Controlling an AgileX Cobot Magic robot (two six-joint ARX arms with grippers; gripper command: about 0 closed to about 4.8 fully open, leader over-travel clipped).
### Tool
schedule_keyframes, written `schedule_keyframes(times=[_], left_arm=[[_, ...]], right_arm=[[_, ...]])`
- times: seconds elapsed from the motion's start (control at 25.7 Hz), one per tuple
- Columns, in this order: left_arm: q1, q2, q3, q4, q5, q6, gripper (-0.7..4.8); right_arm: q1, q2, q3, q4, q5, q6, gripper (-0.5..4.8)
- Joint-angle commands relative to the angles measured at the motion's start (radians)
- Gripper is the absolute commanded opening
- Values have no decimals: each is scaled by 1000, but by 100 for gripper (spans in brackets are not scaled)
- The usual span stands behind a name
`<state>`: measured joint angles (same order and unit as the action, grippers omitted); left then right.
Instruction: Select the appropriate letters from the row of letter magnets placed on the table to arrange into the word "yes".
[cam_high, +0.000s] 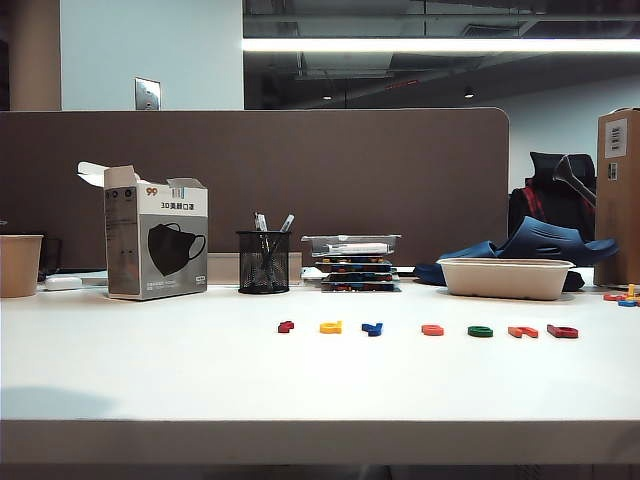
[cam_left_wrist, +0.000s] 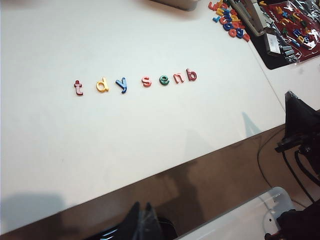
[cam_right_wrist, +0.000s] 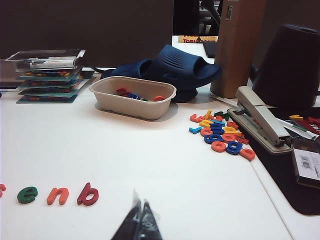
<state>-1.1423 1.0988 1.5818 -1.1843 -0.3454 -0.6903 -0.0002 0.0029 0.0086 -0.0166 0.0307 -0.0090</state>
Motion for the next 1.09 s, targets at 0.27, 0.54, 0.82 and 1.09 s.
schedule_keyframes(times=[0.27,0.54,0.82,1.09], left_arm=[[-3,4,5,12,-14,-21,-6],[-3,4,5,11,-13,-21,-6],[-3,4,5,12,-13,-21,-6],[-3,4,5,12,-14,-21,-6]], right_arm=[[0,-3,-8,13,4,2,-9],[0,-3,-8,14,4,2,-9],[1,-3,-6,21,-8,2,-9],[0,-3,60,-13,-3,2,-9]])
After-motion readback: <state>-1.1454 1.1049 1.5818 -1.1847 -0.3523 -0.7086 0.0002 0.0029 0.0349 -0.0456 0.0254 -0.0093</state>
